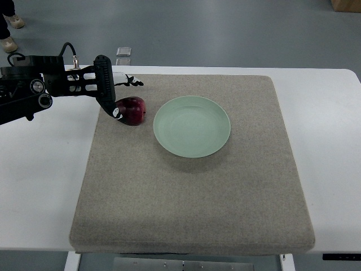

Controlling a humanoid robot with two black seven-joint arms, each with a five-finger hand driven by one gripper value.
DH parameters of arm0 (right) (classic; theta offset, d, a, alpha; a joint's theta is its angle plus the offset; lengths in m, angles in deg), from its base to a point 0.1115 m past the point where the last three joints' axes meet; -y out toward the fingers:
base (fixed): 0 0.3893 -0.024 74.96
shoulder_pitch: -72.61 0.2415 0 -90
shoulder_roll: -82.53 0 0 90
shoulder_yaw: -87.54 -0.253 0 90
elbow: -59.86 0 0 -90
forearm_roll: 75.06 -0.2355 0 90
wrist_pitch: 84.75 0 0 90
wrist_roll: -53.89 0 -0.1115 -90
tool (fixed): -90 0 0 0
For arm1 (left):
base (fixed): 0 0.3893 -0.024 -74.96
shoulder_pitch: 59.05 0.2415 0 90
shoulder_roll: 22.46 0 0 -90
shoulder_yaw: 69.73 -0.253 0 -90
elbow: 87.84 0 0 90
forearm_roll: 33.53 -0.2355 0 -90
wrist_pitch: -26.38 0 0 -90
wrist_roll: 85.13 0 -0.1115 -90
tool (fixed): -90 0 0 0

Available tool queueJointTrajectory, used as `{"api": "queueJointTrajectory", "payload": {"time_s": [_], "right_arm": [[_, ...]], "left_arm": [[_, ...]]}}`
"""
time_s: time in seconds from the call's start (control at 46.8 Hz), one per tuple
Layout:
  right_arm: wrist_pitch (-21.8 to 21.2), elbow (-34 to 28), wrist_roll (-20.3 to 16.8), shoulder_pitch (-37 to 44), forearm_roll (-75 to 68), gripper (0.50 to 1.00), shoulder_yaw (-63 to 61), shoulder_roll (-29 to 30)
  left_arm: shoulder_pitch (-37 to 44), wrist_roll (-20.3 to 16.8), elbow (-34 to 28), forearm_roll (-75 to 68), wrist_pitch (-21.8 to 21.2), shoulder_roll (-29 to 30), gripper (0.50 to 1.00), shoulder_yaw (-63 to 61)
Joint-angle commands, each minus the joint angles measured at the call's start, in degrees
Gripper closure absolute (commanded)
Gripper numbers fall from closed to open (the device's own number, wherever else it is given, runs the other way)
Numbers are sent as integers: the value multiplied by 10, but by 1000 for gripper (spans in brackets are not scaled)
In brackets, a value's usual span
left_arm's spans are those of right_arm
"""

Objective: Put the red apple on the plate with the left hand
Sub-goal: 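Lower the left hand onto the red apple and close fingers around it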

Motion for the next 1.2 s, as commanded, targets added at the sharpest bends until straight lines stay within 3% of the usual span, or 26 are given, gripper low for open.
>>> {"api": "queueJointTrajectory", "payload": {"time_s": [0.0, 0.342, 0.747, 1.046, 1.174], "right_arm": [[0, 0, 0, 0, 0, 570, 0, 0], [0, 0, 0, 0, 0, 570, 0, 0], [0, 0, 0, 0, 0, 570, 0, 0], [0, 0, 0, 0, 0, 570, 0, 0], [0, 0, 0, 0, 0, 570, 0, 0]], "left_arm": [[2, 0, 1, -2, -1, -2, 510, 0], [3, -1, 3, -7, -1, -6, 531, -1], [17, -1, -1, -23, -2, -9, 600, -1], [27, -3, -1, -25, -4, -16, 611, -1], [32, -3, -1, -41, -5, -21, 645, 0]]}}
